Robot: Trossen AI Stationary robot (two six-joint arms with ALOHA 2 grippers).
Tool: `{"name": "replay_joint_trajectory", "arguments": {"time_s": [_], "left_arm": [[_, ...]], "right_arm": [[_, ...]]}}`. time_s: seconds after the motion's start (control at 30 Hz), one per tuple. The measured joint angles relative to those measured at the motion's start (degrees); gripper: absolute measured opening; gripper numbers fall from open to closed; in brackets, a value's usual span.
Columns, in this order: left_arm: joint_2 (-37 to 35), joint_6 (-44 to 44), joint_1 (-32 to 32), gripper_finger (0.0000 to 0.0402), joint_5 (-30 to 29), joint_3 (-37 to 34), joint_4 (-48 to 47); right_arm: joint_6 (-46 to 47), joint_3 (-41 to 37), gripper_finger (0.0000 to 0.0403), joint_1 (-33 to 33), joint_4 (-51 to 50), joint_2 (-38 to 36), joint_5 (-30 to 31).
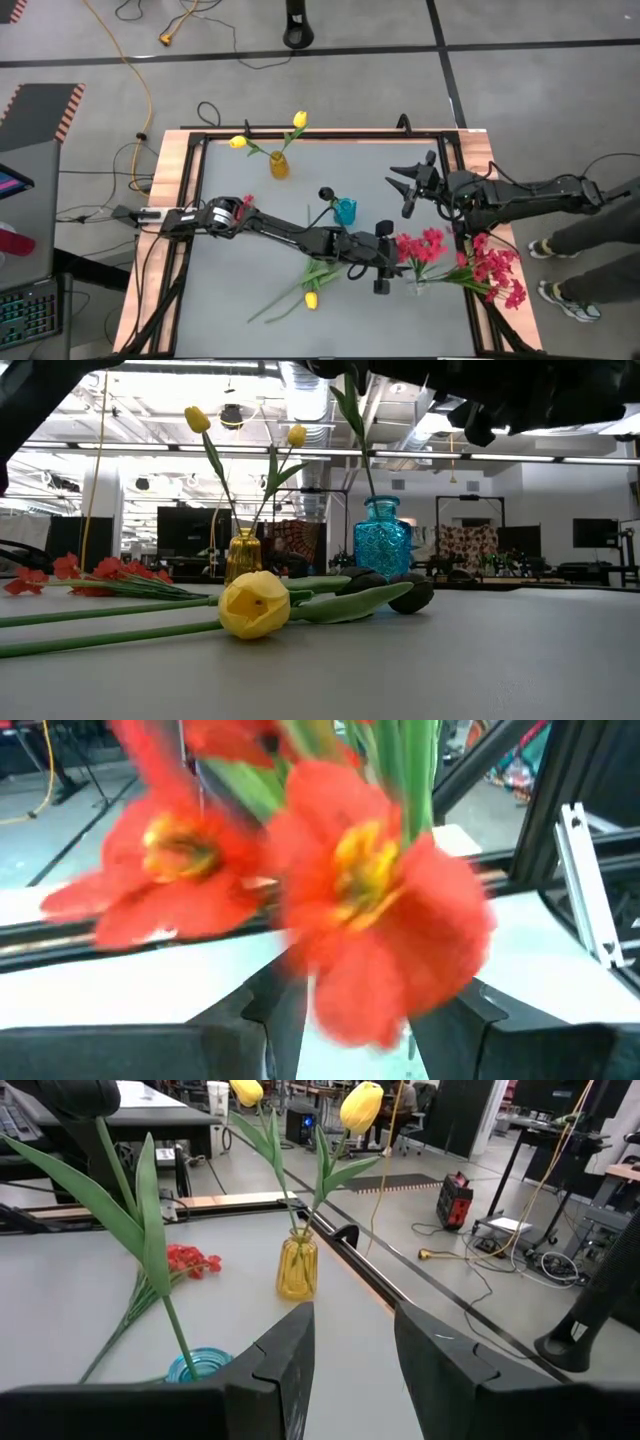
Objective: Sort flowers into vase by color
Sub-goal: Put the right red flowers into the transparent vase, then put the left black flower into the blue vase
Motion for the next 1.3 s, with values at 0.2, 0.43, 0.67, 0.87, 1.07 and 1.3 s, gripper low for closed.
{"name": "replay_joint_trajectory", "arguments": {"time_s": [0.2,0.43,0.67,0.87,1.07,1.3], "left_arm": [[-0.1,-0.1,0.0,0.0146,0.0,0.0,-3.1],[-1.9,-0.8,-0.3,0.0146,0.2,0.0,-10.4],[-5.1,0.9,-1.3,0.0146,0.7,0.0,-18.4],[-9.1,2.7,-1.6,0.0146,0.8,0.0,-29.5],[-13.2,3.2,-1.6,0.0146,0.8,0.0,-41.9],[-16.5,2.2,-1.7,0.0146,1.7,0.0,-57.8]], "right_arm": [[0.0,0.0,0.0166,0.0,-1.5,0.0,0.0],[0.0,0.0,0.0166,0.0,-1.7,0.0,0.0],[0.0,0.0,0.0166,0.0,-2.8,0.0,0.0],[0.0,0.0,0.0166,0.0,-2.7,0.0,0.0],[0.0,0.0,0.0166,0.0,-2.8,0.0,0.0],[0.0,0.0,0.0166,0.0,-2.8,0.0,0.0]]}}
